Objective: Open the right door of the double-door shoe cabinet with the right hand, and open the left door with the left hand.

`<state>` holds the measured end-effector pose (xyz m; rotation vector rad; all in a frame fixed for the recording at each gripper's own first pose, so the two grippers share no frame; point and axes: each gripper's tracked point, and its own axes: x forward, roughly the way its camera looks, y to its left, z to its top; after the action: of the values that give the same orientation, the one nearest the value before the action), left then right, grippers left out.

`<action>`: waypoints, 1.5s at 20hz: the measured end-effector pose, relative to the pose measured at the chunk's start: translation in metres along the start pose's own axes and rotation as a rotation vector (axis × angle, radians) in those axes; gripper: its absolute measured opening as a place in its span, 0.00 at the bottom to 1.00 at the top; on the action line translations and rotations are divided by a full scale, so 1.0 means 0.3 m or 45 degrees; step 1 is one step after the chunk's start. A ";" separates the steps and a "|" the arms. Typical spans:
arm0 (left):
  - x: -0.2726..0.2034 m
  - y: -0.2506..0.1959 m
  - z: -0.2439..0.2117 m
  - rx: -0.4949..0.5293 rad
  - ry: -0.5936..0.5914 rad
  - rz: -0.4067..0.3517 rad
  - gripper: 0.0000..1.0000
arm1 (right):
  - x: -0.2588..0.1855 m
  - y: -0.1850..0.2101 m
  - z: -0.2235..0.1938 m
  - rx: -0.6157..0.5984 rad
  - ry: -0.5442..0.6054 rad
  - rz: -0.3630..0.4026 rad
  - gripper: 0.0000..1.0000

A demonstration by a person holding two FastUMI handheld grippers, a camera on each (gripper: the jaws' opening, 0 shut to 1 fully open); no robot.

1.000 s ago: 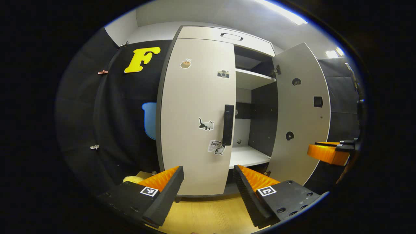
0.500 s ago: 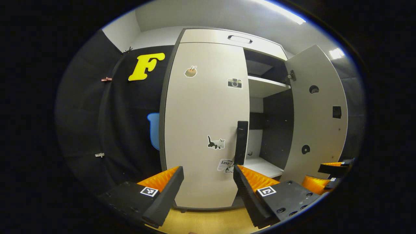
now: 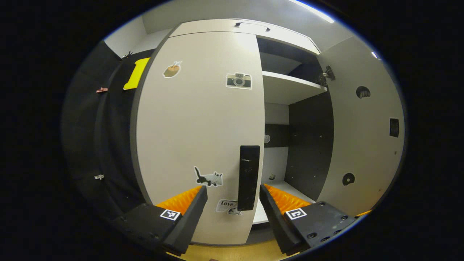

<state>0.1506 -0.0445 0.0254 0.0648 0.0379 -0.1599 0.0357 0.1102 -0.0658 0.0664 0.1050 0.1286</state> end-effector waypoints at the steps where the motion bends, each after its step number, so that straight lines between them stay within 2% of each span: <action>1: 0.029 -0.012 0.002 0.008 0.006 0.006 0.88 | -0.007 0.000 -0.004 0.001 0.000 0.010 0.99; 7: 0.131 -0.050 0.043 0.012 -0.008 0.035 0.71 | -0.019 -0.017 -0.009 -0.024 -0.014 0.038 0.99; 14: 0.158 -0.059 0.045 -0.010 0.019 0.070 0.37 | -0.012 -0.046 -0.001 -0.029 -0.022 0.032 0.99; 19: 0.156 -0.056 0.030 0.016 0.040 0.082 0.32 | -0.015 -0.048 -0.011 -0.023 -0.009 0.036 0.99; 24: 0.153 -0.053 0.030 0.003 0.031 0.067 0.12 | -0.030 -0.039 -0.016 -0.030 0.004 0.040 0.99; 30: 0.099 -0.050 0.030 -0.023 0.018 0.016 0.11 | -0.045 -0.042 -0.007 -0.027 0.014 0.004 0.99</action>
<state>0.1777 -0.0646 0.0323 0.0482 0.0530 -0.1467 0.0238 0.0960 -0.0675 0.0449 0.1143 0.1329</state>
